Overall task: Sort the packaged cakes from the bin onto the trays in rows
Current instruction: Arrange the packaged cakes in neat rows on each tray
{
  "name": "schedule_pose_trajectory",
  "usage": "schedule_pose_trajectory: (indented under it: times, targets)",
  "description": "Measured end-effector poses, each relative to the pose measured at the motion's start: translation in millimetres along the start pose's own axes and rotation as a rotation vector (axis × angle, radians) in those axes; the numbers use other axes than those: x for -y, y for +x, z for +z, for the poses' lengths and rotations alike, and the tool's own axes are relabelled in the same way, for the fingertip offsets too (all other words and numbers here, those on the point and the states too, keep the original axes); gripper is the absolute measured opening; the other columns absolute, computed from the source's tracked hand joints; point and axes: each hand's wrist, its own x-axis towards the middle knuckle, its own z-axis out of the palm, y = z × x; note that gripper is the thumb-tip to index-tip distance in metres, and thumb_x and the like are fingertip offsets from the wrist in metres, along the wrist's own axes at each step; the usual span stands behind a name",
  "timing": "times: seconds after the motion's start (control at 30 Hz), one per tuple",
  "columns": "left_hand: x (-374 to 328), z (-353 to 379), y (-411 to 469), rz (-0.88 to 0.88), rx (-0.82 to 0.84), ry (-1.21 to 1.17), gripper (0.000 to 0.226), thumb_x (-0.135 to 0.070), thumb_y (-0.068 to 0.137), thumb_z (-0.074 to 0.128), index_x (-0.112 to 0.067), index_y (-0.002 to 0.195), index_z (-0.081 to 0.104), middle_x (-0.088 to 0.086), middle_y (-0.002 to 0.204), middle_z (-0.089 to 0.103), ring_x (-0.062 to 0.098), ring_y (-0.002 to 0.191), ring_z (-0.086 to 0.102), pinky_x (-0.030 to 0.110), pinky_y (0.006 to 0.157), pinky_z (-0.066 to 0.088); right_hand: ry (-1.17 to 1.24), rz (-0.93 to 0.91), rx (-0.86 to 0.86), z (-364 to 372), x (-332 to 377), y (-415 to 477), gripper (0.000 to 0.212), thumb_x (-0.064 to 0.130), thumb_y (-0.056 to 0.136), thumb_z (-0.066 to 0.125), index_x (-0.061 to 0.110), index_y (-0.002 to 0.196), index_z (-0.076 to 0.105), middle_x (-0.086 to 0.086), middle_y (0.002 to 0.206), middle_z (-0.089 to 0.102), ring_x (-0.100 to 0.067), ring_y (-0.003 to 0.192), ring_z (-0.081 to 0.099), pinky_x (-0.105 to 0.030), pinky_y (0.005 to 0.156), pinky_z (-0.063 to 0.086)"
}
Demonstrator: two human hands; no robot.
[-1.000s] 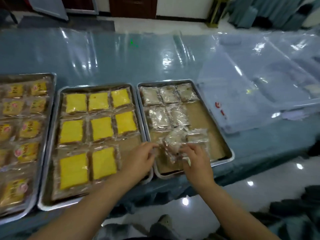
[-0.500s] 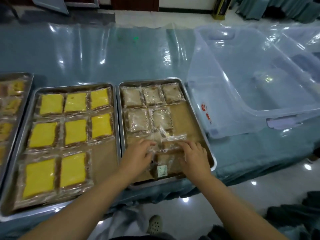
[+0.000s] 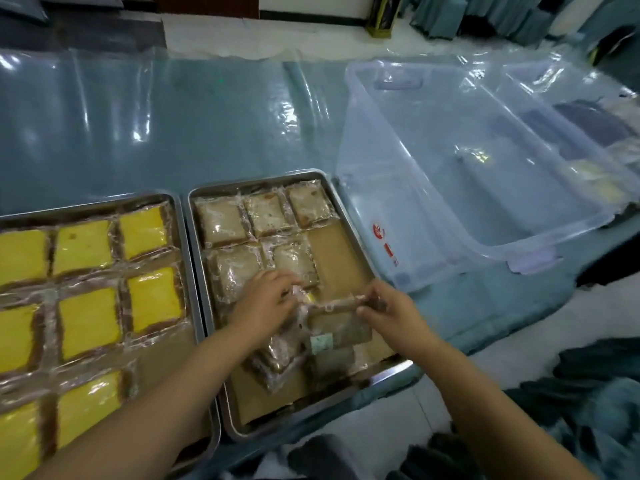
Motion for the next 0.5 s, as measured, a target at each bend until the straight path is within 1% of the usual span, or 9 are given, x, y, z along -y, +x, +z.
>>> schedule_pose_trajectory:
  times: [0.07,0.1,0.17,0.2,0.27,0.37,0.43,0.5]
  targets:
    - [3,-3,5,-0.019,-0.036,-0.013,0.027,-0.029,0.089,0.058,-0.032,0.115,0.06,-0.011,0.123,0.055,0.011,0.121,0.039,0.029,0.097,0.031,0.151,-0.028,-0.122,-7,10,4,0.017,0.014,0.085,0.063,0.026,0.078,0.053,0.007,0.069,0.063,-0.002,0.064,0.062,-0.013,0.051,0.047]
    - [2,-4,7,-0.008,-0.033,-0.009,0.025,-0.03,0.09,0.057,-0.03,0.115,0.061,-0.011,0.12,0.056,0.009,0.118,0.04,0.029,0.094,0.034,0.202,-0.029,-0.197,-8,15,7,0.016,0.016,0.086,0.062,0.027,0.078,0.054,0.01,0.071,0.064,-0.001,0.065,0.062,-0.011,0.051,0.047]
    - [-1,-4,9,0.033,0.037,-0.01,0.027,-0.032,0.091,0.055,-0.028,0.118,0.059,-0.012,0.116,0.056,0.007,0.111,0.043,0.028,0.087,0.038,0.246,-0.008,-0.339,-7,24,15,0.015,0.019,0.087,0.062,0.03,0.079,0.054,0.007,0.073,0.065,-0.002,0.069,0.064,-0.015,0.051,0.05]
    - [-4,-2,9,0.047,0.088,-0.013,0.03,-0.033,0.09,0.055,-0.027,0.12,0.058,-0.011,0.113,0.055,0.008,0.108,0.045,0.028,0.085,0.04,0.247,0.002,-0.399,-5,26,20,0.017,0.02,0.087,0.063,0.032,0.078,0.054,0.007,0.073,0.065,-0.001,0.07,0.064,-0.015,0.05,0.051]
    - [-5,2,8,0.067,0.158,-0.002,0.032,-0.038,0.089,0.056,-0.028,0.12,0.057,-0.012,0.107,0.052,0.007,0.102,0.047,0.027,0.081,0.042,0.24,0.023,-0.503,-1,29,30,0.022,0.019,0.085,0.065,0.036,0.077,0.054,0.009,0.072,0.063,0.004,0.066,0.063,-0.012,0.046,0.047]
    - [-3,7,9,0.07,0.159,0.007,0.038,-0.045,0.087,0.055,-0.03,0.122,0.055,-0.018,0.103,0.047,0.003,0.1,0.042,0.025,0.079,0.038,0.151,0.015,-0.597,3,29,44,0.024,0.022,0.083,0.066,0.038,0.074,0.051,0.011,0.067,0.06,0.007,0.065,0.059,-0.01,0.045,0.043]
    - [-1,8,11,0.078,0.154,0.023,0.031,-0.047,0.085,0.057,-0.03,0.11,0.061,-0.018,0.094,0.047,0.003,0.095,0.04,0.025,0.074,0.035,0.073,-0.008,-0.618,5,28,52,0.023,0.025,0.083,0.066,0.037,0.074,0.049,0.014,0.065,0.058,0.009,0.064,0.057,-0.009,0.047,0.041]
    - [1,9,12,0.074,0.166,0.043,0.021,-0.048,0.082,0.06,-0.032,0.094,0.064,-0.017,0.088,0.05,0.003,0.09,0.041,0.025,0.071,0.034,0.032,-0.015,-0.613,6,27,62,0.024,0.026,0.083,0.066,0.038,0.074,0.047,0.019,0.067,0.057,0.009,0.062,0.056,-0.012,0.05,0.038]
